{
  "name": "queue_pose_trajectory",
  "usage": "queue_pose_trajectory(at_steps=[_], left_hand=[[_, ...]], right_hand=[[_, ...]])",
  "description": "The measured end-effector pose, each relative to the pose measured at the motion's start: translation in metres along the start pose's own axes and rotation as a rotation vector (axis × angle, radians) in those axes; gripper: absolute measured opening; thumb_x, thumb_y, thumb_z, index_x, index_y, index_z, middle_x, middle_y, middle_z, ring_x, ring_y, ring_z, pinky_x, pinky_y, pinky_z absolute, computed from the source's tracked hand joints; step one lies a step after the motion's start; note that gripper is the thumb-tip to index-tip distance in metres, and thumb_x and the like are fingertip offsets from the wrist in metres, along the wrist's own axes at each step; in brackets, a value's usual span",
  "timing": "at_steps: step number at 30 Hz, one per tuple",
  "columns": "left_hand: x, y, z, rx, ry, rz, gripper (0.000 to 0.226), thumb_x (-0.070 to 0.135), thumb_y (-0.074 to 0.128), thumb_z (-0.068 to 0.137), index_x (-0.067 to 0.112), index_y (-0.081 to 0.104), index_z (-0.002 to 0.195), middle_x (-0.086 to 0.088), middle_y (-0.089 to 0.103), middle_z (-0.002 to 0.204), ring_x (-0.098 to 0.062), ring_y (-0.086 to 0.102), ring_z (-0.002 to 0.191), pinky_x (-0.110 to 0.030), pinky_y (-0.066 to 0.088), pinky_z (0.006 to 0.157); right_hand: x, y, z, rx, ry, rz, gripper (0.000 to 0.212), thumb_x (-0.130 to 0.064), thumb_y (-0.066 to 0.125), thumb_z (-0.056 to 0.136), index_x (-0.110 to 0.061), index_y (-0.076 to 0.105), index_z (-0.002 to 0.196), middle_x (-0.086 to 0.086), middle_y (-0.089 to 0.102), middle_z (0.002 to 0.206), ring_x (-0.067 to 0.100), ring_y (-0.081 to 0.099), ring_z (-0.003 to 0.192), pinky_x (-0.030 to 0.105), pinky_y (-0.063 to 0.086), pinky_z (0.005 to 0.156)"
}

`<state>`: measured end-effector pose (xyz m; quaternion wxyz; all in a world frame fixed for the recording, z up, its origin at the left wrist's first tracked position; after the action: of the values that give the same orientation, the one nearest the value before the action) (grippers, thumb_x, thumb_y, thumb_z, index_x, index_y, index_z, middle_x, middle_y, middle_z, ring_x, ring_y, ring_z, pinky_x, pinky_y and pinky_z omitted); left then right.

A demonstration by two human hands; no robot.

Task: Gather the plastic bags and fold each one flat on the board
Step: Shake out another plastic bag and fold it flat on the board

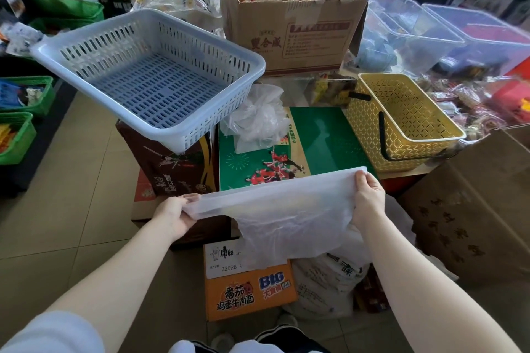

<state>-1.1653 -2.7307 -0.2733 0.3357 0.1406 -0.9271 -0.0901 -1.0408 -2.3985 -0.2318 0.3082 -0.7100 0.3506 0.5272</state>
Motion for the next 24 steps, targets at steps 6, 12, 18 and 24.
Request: queue_pose_trajectory(at_steps=[6,12,18,24], left_hand=[[0.000,-0.009,-0.002,-0.093,0.020,-0.271,0.028,-0.009,0.031,0.077,-0.005,0.058,0.085,-0.016,0.061,0.090,-0.021,0.061,0.078,-0.019,0.055,0.054],[0.003,-0.009,-0.008,-0.345,0.193,-0.074,0.036,-0.013,0.035,0.089,0.000,0.068,0.091,-0.010,0.069,0.097,-0.013,0.066,0.093,-0.020,0.048,0.090],[-0.003,-0.019,0.013,-0.078,0.193,-0.057,0.025,0.002,0.048,0.093,-0.003,0.053,0.117,-0.009,0.062,0.099,-0.012,0.062,0.084,-0.023,0.050,0.081],[-0.017,-0.030,0.031,0.280,0.047,0.459,0.021,0.023,0.052,0.093,0.007,0.057,0.107,-0.005,0.056,0.077,-0.015,0.053,0.064,-0.025,0.042,0.053]], right_hand=[[-0.024,0.008,0.006,-0.041,-0.055,-0.072,0.018,-0.029,0.053,0.094,-0.023,0.063,0.081,-0.004,0.055,0.082,0.016,0.048,0.084,0.032,0.043,0.077],[-0.048,0.022,0.016,-0.045,-0.198,-0.245,0.038,-0.030,0.048,0.095,0.005,0.055,0.082,0.003,0.034,0.066,0.015,0.029,0.063,0.029,0.024,0.058],[-0.054,0.034,0.019,-0.020,-0.167,-0.202,0.035,-0.027,0.048,0.095,-0.001,0.050,0.072,-0.001,0.030,0.062,0.012,0.025,0.060,0.028,0.022,0.056],[-0.053,0.043,0.011,-0.079,-0.185,-0.186,0.025,-0.021,0.051,0.093,-0.007,0.052,0.072,0.001,0.031,0.061,0.014,0.029,0.059,0.029,0.023,0.057]])
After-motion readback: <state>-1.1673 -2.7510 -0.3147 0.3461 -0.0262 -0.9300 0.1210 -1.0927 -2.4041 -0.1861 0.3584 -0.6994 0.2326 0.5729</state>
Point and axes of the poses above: each hand's wrist, its own z-axis towards the middle knuckle, its own y-axis out of the palm, x = y × z, the point moved 2 cm from there along z, towards the middle knuckle
